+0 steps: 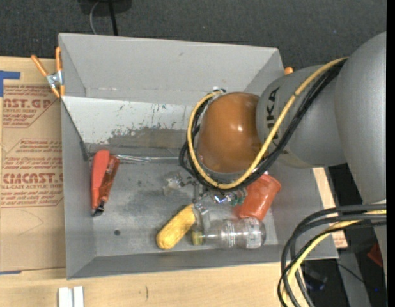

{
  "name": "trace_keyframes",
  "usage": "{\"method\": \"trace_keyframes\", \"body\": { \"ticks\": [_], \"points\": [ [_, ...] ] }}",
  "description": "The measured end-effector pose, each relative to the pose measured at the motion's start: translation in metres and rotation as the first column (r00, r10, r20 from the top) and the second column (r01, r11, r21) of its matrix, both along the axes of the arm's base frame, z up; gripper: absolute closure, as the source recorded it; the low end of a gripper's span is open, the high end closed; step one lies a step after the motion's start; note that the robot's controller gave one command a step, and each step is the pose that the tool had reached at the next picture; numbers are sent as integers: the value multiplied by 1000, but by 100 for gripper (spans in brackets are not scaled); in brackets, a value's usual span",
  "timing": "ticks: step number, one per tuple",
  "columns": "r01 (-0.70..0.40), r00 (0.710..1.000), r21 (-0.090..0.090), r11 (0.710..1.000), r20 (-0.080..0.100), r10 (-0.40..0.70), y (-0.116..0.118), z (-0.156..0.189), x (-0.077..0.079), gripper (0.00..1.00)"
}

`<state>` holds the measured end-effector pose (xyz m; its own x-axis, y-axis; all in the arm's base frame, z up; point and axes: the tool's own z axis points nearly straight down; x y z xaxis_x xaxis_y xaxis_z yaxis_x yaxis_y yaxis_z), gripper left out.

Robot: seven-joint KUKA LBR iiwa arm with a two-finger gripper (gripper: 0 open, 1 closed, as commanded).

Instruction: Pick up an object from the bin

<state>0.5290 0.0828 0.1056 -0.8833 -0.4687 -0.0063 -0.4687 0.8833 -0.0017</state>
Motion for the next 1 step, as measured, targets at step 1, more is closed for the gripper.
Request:
{"method": "trace_keyframes", "body": {
  "ticks": [1],
  "points": [
    [-103,995,-1,995,-4,103,5,-15,-8,0]
  ]
}}
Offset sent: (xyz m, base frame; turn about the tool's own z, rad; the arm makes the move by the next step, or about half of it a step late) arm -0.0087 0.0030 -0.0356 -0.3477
